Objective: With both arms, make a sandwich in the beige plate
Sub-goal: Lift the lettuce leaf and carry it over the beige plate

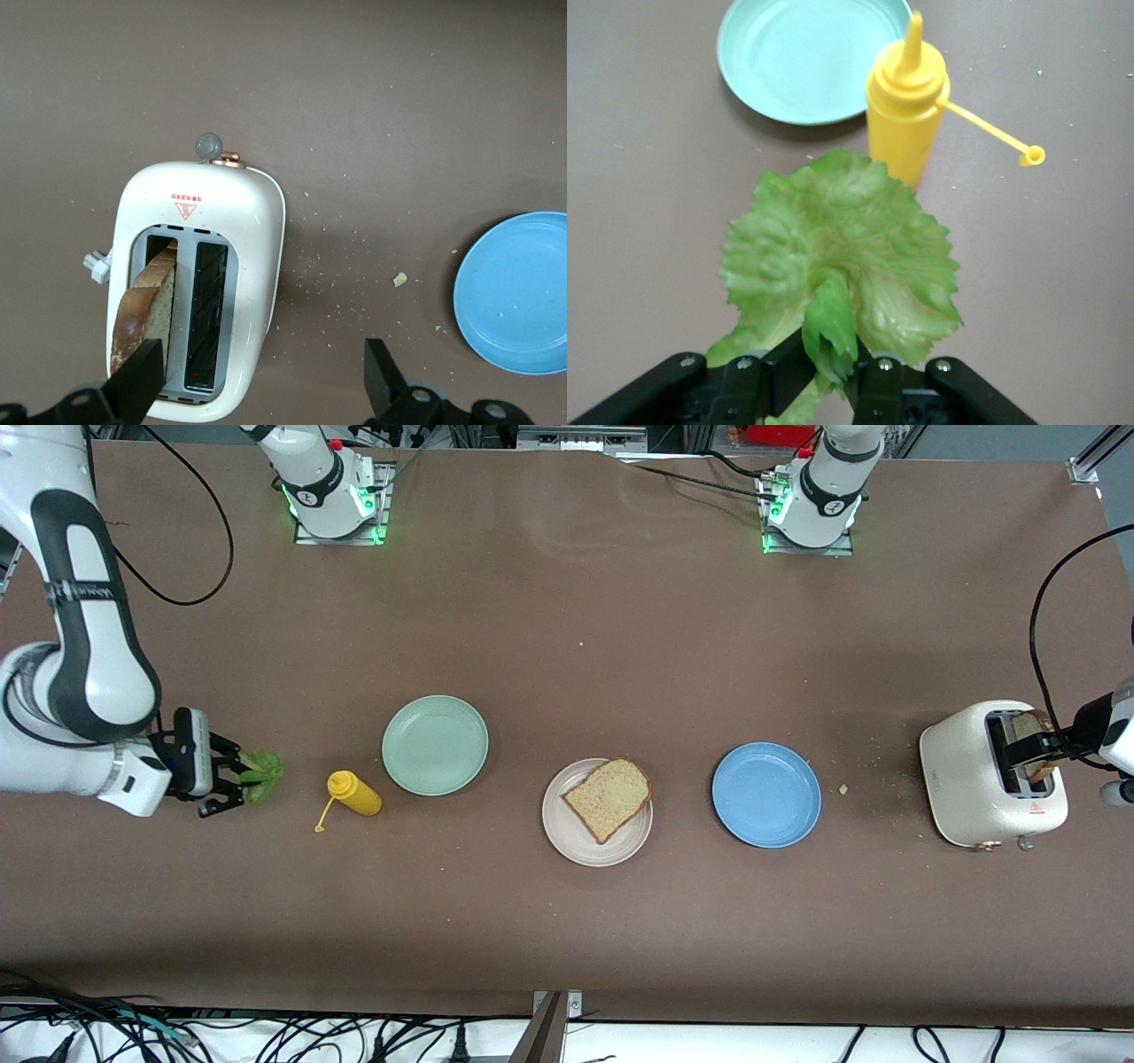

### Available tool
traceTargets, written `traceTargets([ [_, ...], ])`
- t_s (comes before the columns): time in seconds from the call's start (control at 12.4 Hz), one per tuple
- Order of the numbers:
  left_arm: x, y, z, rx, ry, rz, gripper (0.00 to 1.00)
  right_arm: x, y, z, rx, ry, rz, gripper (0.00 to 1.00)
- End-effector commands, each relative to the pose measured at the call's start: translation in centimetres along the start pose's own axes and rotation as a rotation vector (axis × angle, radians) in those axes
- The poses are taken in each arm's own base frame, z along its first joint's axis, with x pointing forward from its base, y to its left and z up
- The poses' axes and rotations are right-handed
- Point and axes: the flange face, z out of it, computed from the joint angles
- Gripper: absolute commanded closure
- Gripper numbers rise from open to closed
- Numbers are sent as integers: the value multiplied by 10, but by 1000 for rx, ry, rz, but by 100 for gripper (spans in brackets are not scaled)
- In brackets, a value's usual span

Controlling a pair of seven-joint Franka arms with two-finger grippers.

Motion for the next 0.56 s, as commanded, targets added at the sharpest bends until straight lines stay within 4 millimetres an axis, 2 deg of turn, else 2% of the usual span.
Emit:
traceTargets([
  [0.0,0,-3,-5,52,1,25,1,24,-11,-51,61,-21,65,100],
  [0.16,0,-5,-8,75,8,30,1,50,-7,-77,75,-37,136,100],
  [0.4,-3,3,-29,85,38,24,0,133,11,-61,95,-70,222,100],
  [0.48,-3,2,-34,86,47,32,1,173,18,-54,93,-90,242,100],
])
